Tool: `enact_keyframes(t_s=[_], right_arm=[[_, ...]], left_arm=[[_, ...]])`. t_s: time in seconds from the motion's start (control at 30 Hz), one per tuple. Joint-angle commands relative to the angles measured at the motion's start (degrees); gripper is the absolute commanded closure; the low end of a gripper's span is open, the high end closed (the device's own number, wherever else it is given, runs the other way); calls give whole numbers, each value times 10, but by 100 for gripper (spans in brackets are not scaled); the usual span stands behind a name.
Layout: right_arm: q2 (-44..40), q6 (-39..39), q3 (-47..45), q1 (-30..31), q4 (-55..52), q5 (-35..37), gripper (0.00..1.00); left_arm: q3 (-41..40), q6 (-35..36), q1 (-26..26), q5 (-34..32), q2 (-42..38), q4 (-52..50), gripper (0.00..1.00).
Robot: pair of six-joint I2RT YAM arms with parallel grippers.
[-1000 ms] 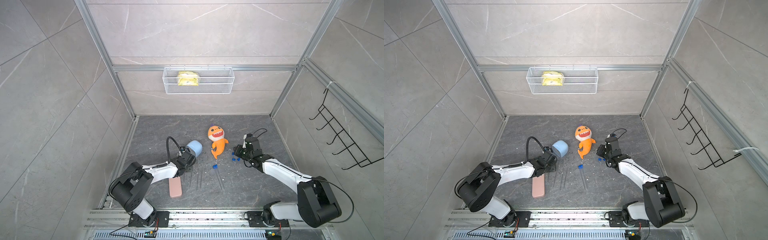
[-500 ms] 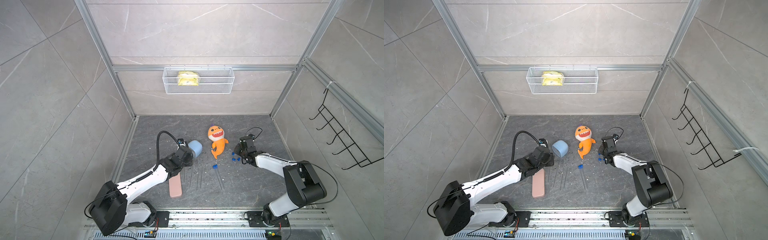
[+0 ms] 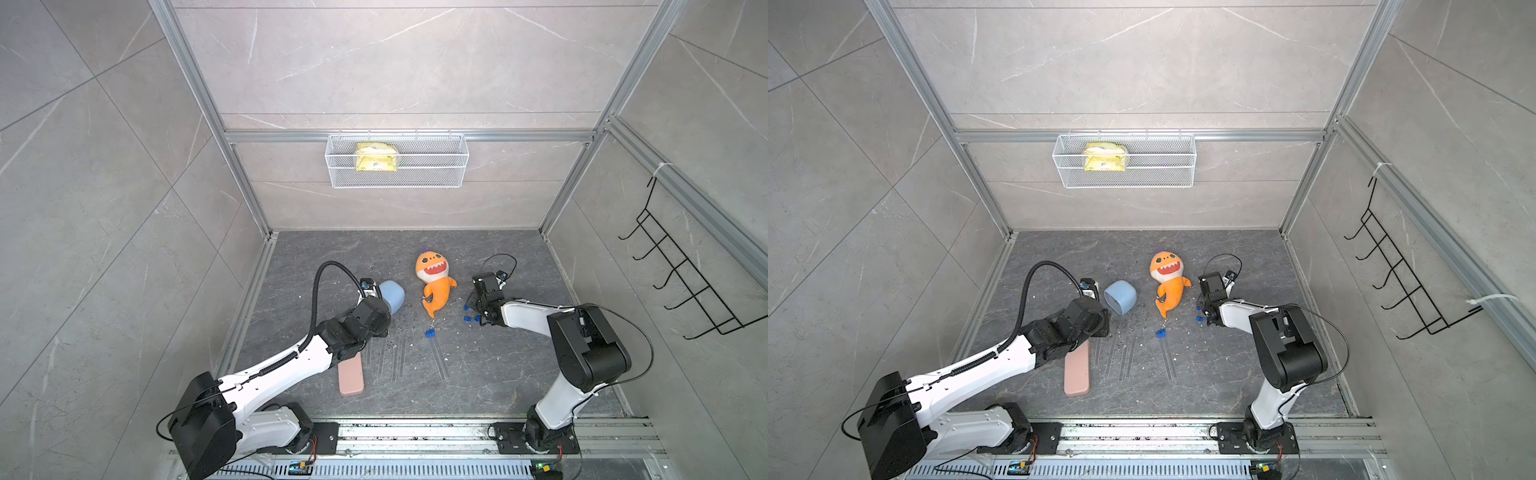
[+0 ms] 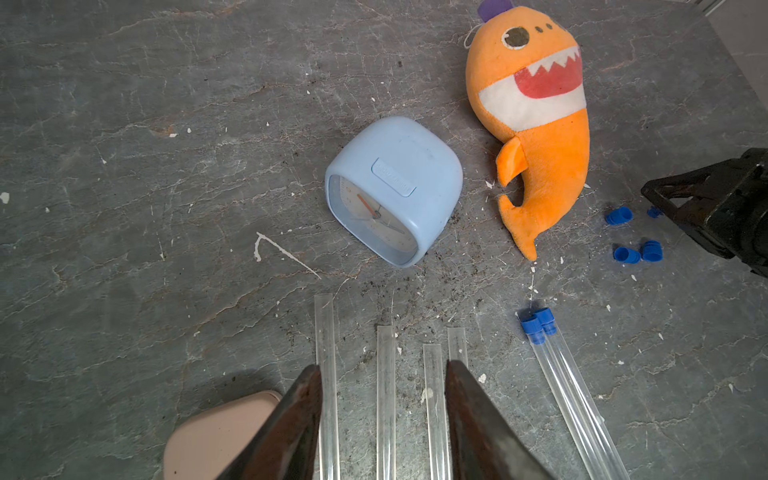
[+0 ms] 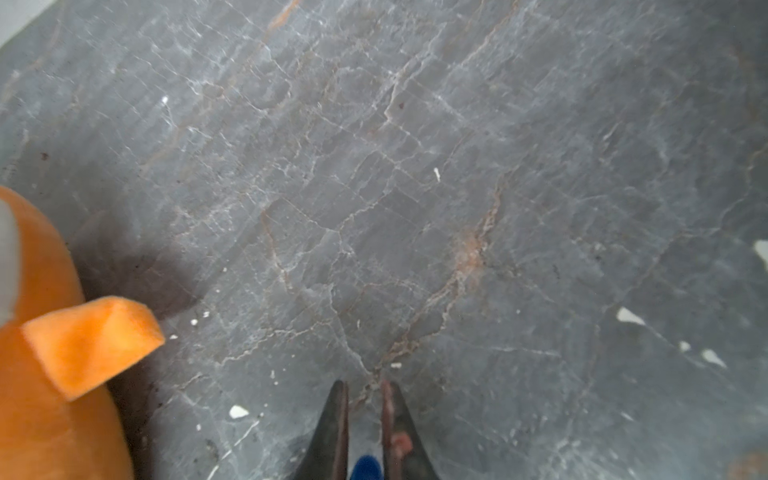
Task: Remove stoppers from test tubes
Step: Place the stopper at the center of the board, then pick up the test tube at the center of the board.
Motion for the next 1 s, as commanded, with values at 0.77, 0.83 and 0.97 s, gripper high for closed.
enact_keyframes(t_s=[0.77,0.83,0.97], right_arm=[[-158,-53,49,-3,-112,-12,54],[-200,-57,43,-3,-131,-21,54],[-278,-52,22,-1,-169,-53,54]], left_arm=[[41,0,-26,-49,-13,-33,50],[54,-7,-31,-54,4,-41,51],[93,-38,-63,-62,75,-37,52]])
